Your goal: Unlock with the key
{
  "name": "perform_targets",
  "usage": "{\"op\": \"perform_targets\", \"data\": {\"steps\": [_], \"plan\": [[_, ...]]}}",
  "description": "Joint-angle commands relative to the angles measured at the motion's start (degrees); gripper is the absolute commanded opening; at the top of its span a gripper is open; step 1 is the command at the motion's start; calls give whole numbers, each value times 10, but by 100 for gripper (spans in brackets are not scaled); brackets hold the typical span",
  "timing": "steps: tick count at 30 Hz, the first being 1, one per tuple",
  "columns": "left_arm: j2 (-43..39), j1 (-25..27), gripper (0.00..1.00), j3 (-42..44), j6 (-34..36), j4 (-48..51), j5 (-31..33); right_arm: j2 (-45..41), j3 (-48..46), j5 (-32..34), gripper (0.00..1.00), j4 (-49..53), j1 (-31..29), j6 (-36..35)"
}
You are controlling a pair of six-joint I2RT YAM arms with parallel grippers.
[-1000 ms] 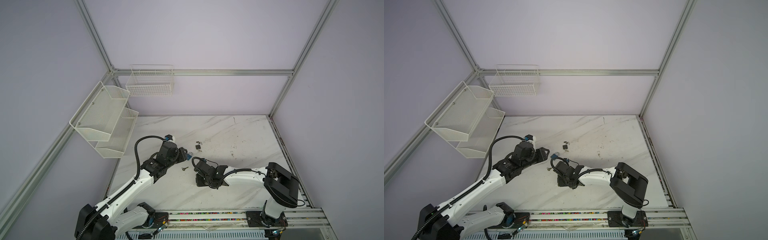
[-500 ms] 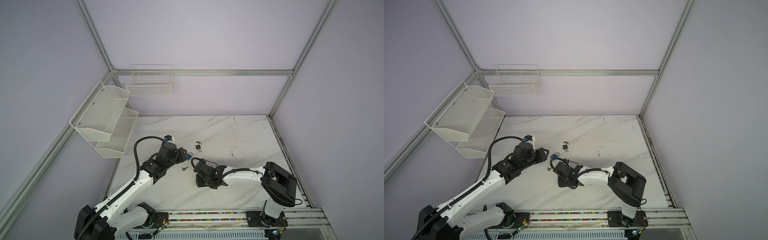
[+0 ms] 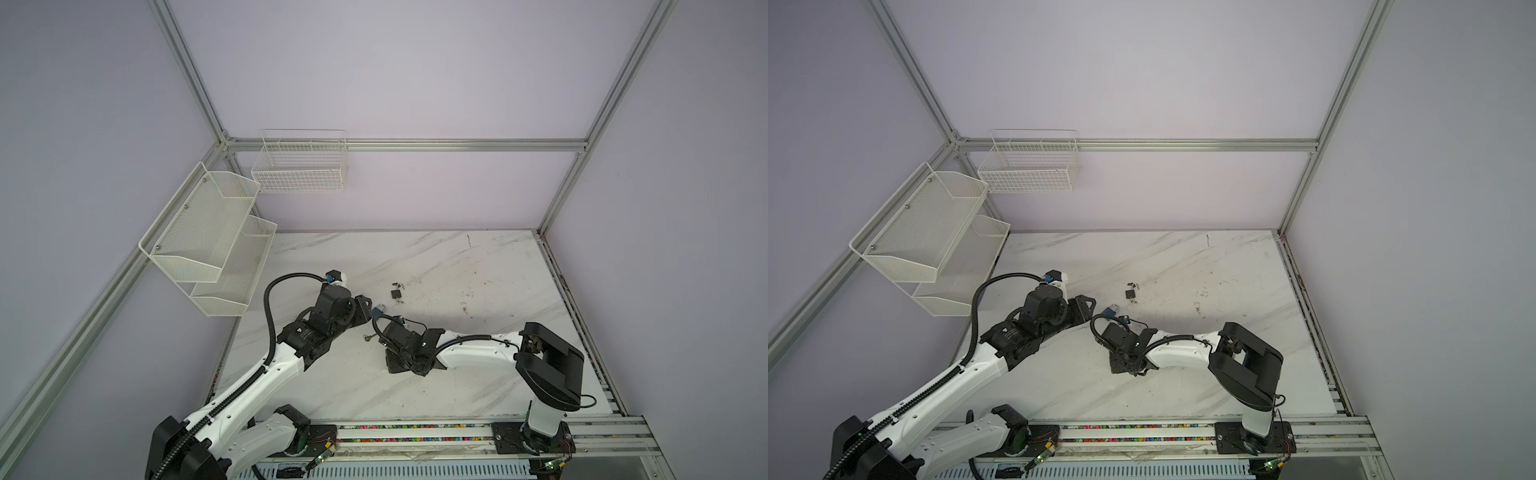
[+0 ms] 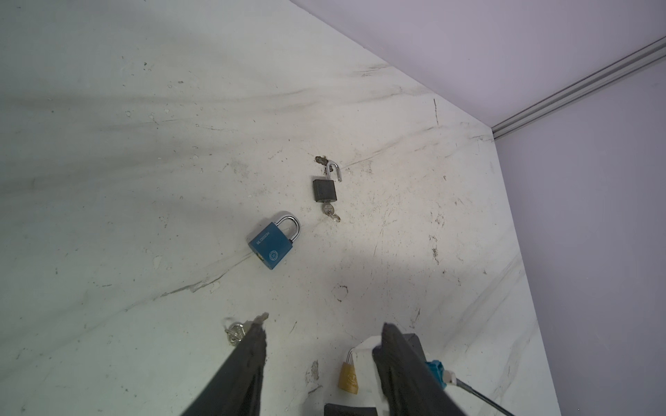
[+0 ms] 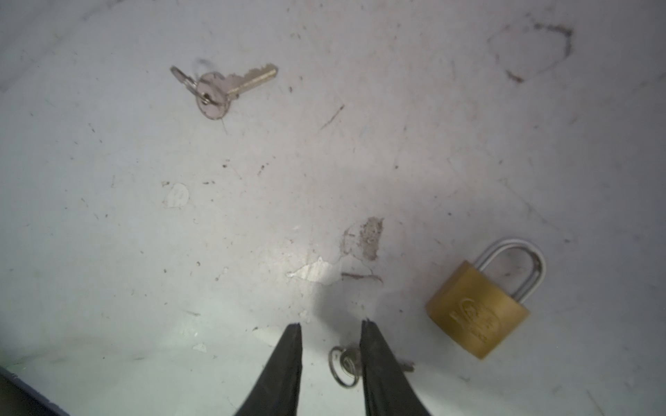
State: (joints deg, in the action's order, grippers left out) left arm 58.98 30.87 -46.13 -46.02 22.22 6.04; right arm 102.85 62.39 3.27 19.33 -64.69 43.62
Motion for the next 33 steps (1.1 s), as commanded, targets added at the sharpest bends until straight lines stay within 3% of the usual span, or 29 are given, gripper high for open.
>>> {"op": "perform_targets", "data": {"steps": [1,14,33], "plan": [[-26,-3,52,28,-14,6,14,4,10,20,33,35,-4,-27],[-40,-3,53,39,-29,7,11,36,41,15,32,68,-9,-86],[-44,-4,54,41,-33,10,12,39,41,24,13,78,-11,-100]]}}
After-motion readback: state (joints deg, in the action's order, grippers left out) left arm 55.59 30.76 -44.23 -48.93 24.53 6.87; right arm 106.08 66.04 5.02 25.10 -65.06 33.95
